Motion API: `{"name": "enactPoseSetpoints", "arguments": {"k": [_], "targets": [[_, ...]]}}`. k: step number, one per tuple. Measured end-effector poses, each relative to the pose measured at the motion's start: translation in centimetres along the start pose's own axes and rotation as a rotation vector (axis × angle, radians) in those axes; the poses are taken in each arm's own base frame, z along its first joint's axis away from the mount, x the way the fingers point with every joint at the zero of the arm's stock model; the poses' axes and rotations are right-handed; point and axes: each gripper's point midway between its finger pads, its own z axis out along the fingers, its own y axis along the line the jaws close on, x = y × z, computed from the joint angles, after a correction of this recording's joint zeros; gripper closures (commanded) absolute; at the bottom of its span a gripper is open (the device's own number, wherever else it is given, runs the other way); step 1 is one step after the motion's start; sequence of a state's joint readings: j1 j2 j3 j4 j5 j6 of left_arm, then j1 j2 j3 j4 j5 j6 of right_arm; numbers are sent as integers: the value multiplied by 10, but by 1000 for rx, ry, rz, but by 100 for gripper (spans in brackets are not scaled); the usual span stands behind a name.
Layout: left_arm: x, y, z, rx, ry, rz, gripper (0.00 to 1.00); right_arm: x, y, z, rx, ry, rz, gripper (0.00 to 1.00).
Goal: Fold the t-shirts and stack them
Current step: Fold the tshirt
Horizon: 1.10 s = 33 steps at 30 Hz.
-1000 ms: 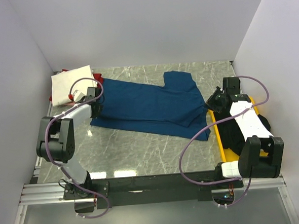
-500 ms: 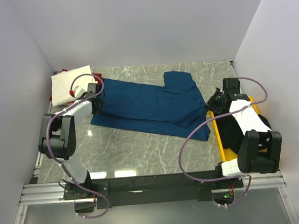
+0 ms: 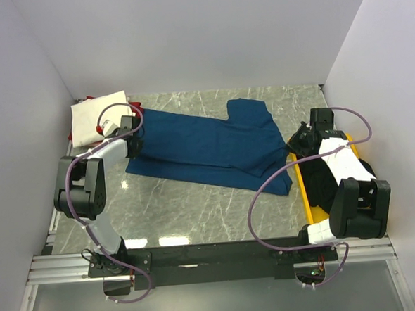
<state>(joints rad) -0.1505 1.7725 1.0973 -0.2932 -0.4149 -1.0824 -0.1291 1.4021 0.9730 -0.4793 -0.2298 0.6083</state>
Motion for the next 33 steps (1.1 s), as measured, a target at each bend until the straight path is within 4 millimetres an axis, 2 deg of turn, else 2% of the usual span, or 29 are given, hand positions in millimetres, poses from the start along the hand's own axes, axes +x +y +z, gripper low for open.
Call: {"name": "enactPoseSetpoints", "arguments": {"k": [18, 24, 30, 31, 33], "targets": [[-6, -3, 5, 4, 7, -10, 99, 8, -12, 24, 40, 62, 18, 100], [-6, -8, 6, 25, 15, -4, 95, 6, -8, 30, 31, 78, 21, 100], [-7, -15, 6, 54, 16, 7, 77, -10, 6, 30, 3, 60, 17, 100], [-8, -16, 6, 59, 13, 9, 68, -14, 10, 29, -5, 55, 15, 100], [-9, -18, 5, 75, 8, 10, 57, -17, 13, 29, -13, 50, 13, 100]]}}
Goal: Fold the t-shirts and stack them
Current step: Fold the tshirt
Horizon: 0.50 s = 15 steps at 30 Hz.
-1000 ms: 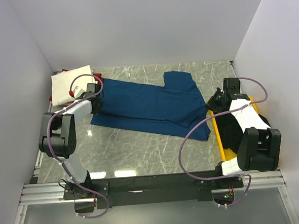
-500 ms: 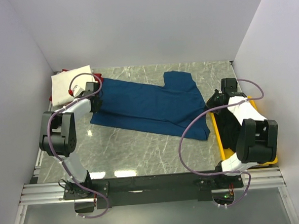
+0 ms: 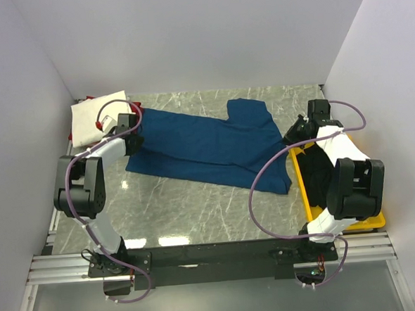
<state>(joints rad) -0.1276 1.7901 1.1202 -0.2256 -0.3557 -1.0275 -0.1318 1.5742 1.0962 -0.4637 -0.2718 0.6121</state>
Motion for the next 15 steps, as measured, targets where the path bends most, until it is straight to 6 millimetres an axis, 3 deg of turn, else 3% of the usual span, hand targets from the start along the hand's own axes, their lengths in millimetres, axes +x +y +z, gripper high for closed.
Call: {"name": "enactPoseSetpoints", "arguments": {"k": [3, 8, 11, 14, 15], "targets": [[-1, 2, -8, 21, -9, -3, 35, 0, 1, 0, -2, 1, 0, 100], [-8, 3, -29, 77, -32, -16, 30, 0, 0, 1, -1, 4, 1, 100], [-9, 2, -35, 107, -40, -27, 30, -1, 1, 3, 2, 7, 4, 95], [-5, 5, -36, 123, -35, -31, 31, -2, 0, 8, 9, 14, 10, 80], [-2, 7, -35, 124, -28, -29, 31, -1, -1, 9, 12, 17, 11, 67]]}}
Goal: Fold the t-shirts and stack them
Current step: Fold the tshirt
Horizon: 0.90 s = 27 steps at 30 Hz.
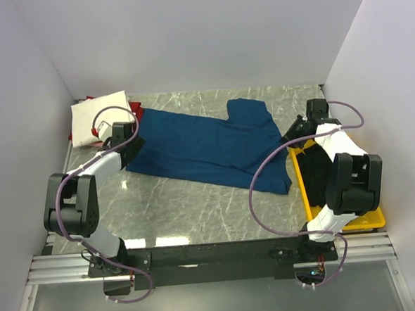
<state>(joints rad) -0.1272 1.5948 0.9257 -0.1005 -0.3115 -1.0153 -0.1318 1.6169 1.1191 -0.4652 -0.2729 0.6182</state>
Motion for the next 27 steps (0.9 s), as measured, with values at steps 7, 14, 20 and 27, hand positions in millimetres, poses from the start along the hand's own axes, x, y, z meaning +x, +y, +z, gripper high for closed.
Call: {"name": "enactPoseSetpoints", "arguments": {"k": [7, 14, 20, 27], "targets": [[19, 16, 1, 1, 44, 6, 32, 2, -2, 3, 57, -22, -38, 49], [12, 6, -15, 71, 31, -12, 33, 57, 6, -4, 45, -2, -145, 52], [2, -8, -30, 138, 7, -30, 34, 101, -9, 8, 62, 64, -160, 53], [7, -3, -31, 136, 19, -27, 34, 121, -3, 17, 38, 78, -164, 54]]}}
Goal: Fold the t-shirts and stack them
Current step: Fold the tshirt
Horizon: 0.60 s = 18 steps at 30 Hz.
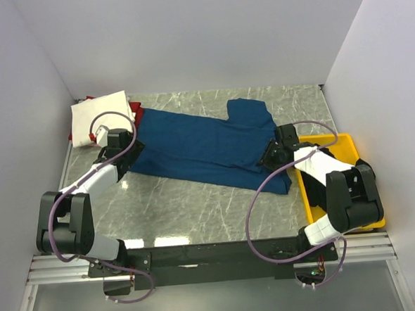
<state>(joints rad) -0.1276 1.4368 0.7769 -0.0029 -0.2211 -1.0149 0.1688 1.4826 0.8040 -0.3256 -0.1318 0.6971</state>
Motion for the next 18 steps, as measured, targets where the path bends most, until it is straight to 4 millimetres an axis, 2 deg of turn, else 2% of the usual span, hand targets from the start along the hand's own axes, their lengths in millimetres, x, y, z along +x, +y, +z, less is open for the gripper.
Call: {"name": "enactPoseSetpoints", "arguments": {"k": [10, 13, 16, 18], "targets": [[4, 1, -1, 4, 14, 1, 35, 12, -1, 14, 14, 18, 5, 57], [4, 1, -1, 4, 15, 1, 35, 13, 0, 17, 14, 20, 8, 68], [4, 1, -1, 4, 15, 1, 35, 14, -1, 19, 19, 25, 12, 89], [3, 1, -1, 5, 14, 1, 35, 13, 0, 19, 19, 25, 13, 96]]}}
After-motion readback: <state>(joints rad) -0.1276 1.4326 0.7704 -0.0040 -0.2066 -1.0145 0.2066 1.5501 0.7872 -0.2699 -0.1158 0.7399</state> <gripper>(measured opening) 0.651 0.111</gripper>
